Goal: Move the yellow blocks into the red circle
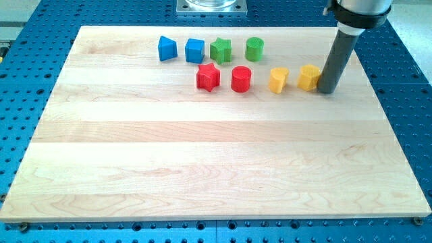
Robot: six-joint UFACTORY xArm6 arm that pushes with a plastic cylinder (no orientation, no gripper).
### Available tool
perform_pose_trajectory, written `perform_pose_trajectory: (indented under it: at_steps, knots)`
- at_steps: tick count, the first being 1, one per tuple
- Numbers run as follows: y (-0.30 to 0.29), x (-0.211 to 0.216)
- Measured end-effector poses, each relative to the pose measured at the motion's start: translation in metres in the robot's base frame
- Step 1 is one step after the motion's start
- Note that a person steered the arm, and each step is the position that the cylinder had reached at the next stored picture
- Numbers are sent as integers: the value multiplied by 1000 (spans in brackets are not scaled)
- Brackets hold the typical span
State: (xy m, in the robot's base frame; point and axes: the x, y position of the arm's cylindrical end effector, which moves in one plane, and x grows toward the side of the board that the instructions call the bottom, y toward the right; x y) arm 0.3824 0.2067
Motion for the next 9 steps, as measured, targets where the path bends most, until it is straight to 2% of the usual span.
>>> perform_pose_trajectory:
  at_steps: [2, 5, 6, 7, 8, 9]
  knots:
    - [-37, -3]
    - [-22, -20]
    - [-76, -20]
    - [-107, -16]
    - [-79, -4]
    - [-108, 6]
